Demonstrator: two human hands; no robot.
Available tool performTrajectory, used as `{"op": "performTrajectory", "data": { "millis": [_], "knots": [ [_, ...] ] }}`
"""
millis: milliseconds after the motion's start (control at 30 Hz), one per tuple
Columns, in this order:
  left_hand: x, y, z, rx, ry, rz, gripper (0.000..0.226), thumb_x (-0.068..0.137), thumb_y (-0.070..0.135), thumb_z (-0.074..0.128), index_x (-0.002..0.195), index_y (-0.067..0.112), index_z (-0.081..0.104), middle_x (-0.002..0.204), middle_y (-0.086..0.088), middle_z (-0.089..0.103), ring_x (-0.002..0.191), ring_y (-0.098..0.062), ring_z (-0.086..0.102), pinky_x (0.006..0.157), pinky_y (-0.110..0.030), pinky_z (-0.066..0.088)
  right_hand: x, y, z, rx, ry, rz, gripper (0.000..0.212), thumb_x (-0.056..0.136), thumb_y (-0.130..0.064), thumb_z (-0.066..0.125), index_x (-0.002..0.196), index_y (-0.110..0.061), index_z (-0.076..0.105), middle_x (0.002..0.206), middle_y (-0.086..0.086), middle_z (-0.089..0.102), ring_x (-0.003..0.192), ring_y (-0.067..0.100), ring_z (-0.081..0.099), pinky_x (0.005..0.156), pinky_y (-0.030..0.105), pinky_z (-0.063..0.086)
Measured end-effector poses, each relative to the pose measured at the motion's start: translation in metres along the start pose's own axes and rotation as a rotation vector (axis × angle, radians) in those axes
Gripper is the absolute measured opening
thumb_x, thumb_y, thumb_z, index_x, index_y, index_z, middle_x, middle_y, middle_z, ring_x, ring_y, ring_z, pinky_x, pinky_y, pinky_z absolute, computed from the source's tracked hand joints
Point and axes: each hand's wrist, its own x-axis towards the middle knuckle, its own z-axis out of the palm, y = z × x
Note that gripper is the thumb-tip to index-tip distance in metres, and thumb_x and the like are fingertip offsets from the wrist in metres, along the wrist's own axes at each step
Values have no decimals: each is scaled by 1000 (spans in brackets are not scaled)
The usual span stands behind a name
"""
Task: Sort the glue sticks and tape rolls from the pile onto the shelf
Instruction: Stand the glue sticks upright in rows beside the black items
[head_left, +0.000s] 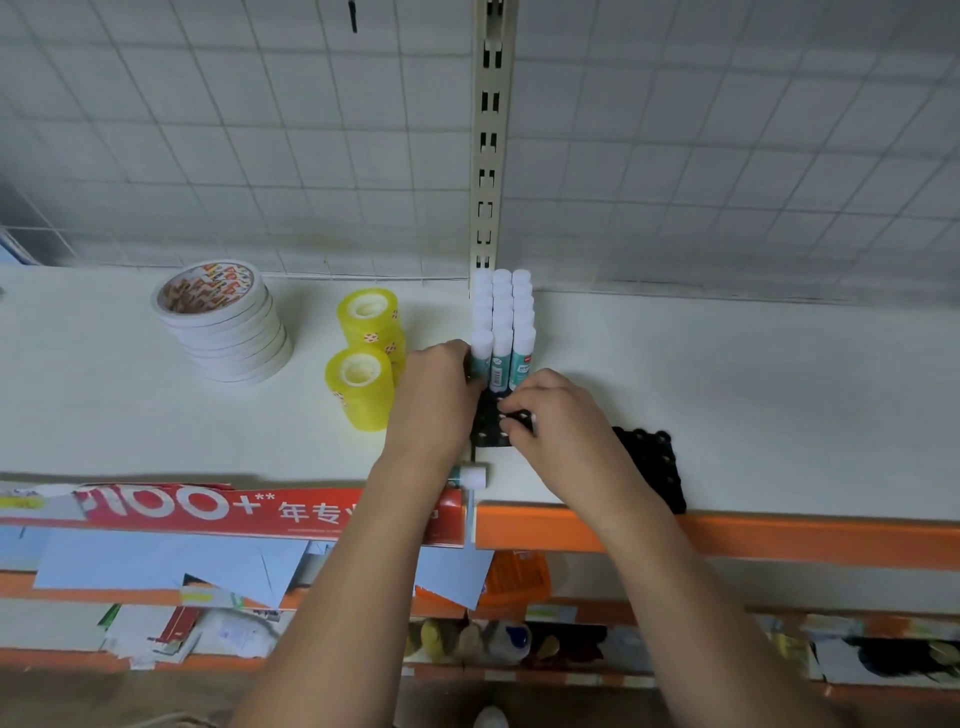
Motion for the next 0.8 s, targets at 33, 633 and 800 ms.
{"op": "performTrajectory", "data": {
  "millis": [33,633,800],
  "knots": [
    [1,0,0,-1,-7,-15,17,81,6,65,69,10,54,71,-11,63,67,-31,55,55,-30,33,0,0,0,1,2,3,22,92,-17,64,112,-12,72,110,0,59,102,15,56,90,28,48],
    [-21,-11,-35,142,-241,18,29,85,30,70,106,9,71,102,-9,69,95,-26,63,82,-37,52,-12,-15,-19,52,-25,35,22,92,-25,63,113,-29,70,111,-8,60,107,12,51,92,27,44],
    [-33,-13,-46,120,-298,79,27,87,28,68,108,12,71,102,-5,70,95,-23,63,83,-36,52,-24,-20,-13,80,-90,55,24,93,-25,62,116,-26,69,113,-10,61,106,6,52,89,22,44]
  ]
}}
